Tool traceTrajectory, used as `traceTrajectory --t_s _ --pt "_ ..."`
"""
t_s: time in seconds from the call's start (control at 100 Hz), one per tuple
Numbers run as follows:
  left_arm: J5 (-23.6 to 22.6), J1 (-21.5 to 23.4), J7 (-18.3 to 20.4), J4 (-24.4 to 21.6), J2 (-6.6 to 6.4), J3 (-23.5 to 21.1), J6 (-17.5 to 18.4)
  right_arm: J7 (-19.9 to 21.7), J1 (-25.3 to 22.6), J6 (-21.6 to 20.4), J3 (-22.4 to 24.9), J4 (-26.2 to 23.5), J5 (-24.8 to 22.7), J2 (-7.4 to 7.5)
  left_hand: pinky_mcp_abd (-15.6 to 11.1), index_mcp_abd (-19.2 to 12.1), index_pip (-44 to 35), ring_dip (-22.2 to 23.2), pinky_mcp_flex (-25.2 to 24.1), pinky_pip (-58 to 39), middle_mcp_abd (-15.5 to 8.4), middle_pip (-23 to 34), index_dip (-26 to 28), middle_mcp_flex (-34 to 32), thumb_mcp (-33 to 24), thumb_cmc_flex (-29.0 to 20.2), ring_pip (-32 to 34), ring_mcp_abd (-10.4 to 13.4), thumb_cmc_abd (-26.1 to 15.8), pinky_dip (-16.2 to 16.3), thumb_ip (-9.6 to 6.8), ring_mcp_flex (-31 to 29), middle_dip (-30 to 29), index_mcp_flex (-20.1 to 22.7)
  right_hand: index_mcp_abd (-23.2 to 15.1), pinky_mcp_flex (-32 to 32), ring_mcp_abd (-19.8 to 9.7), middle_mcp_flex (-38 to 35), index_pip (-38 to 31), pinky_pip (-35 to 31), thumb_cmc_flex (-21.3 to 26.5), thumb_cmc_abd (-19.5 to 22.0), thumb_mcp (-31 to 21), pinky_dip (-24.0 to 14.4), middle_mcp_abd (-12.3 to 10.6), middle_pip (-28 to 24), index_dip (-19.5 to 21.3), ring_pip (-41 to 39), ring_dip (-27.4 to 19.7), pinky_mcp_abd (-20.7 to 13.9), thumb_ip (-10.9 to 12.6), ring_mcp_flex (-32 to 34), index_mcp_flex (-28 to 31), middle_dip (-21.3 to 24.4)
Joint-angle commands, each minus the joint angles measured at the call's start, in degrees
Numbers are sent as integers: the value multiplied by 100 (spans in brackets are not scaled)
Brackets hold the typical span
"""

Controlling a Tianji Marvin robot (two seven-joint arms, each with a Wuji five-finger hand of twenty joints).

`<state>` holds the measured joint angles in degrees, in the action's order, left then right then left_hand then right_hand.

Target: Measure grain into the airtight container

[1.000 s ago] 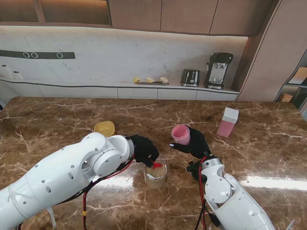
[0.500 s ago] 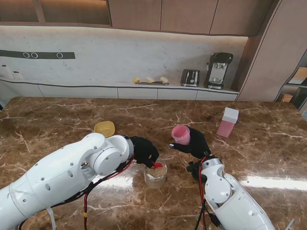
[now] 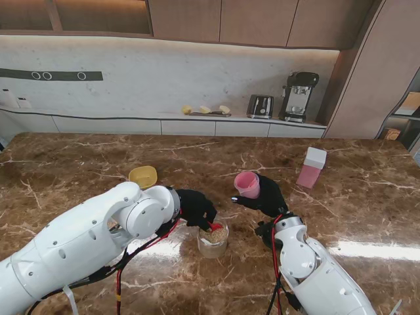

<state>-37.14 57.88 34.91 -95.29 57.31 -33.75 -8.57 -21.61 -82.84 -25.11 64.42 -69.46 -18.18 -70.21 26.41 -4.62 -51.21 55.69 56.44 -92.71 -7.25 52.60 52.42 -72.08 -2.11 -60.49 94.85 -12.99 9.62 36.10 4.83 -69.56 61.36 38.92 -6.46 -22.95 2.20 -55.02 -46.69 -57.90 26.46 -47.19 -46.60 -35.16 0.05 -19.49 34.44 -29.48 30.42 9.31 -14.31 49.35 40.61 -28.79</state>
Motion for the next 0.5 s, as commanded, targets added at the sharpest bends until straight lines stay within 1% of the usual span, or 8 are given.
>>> traceTrajectory --t_s 0.0,0.24,0.49 --pt "-54 21 36 42 1 6 -19 69 -25 27 -5 27 32 -21 42 -426 -33 -26 81 -519 -215 88 160 -308 -352 -113 667 176 -53 -29 -127 -298 77 62 -803 30 -40 -28 -346 72 367 1157 -1082 10 -83 -8 56 -53 21 -2 -136 92 496 -40" --pt "73 29 62 52 0 -17 -120 70 -22 22 -10 34 32 -22 43 -447 -31 -26 79 -521 -215 88 202 -299 -343 -116 667 176 -59 -24 -124 -298 81 61 -805 31 -45 -29 -346 73 371 1155 -1084 10 -82 -10 55 -52 20 -5 -135 87 496 -40" --pt "492 23 122 60 4 -62 -350 60 -19 27 -11 40 34 -25 53 -431 -21 -26 23 -522 -198 93 255 -274 -337 -140 667 176 -74 -14 -125 -298 91 53 -814 36 -38 -24 -345 75 374 1161 -1083 10 -80 -9 55 -54 21 -5 -136 89 493 -40"
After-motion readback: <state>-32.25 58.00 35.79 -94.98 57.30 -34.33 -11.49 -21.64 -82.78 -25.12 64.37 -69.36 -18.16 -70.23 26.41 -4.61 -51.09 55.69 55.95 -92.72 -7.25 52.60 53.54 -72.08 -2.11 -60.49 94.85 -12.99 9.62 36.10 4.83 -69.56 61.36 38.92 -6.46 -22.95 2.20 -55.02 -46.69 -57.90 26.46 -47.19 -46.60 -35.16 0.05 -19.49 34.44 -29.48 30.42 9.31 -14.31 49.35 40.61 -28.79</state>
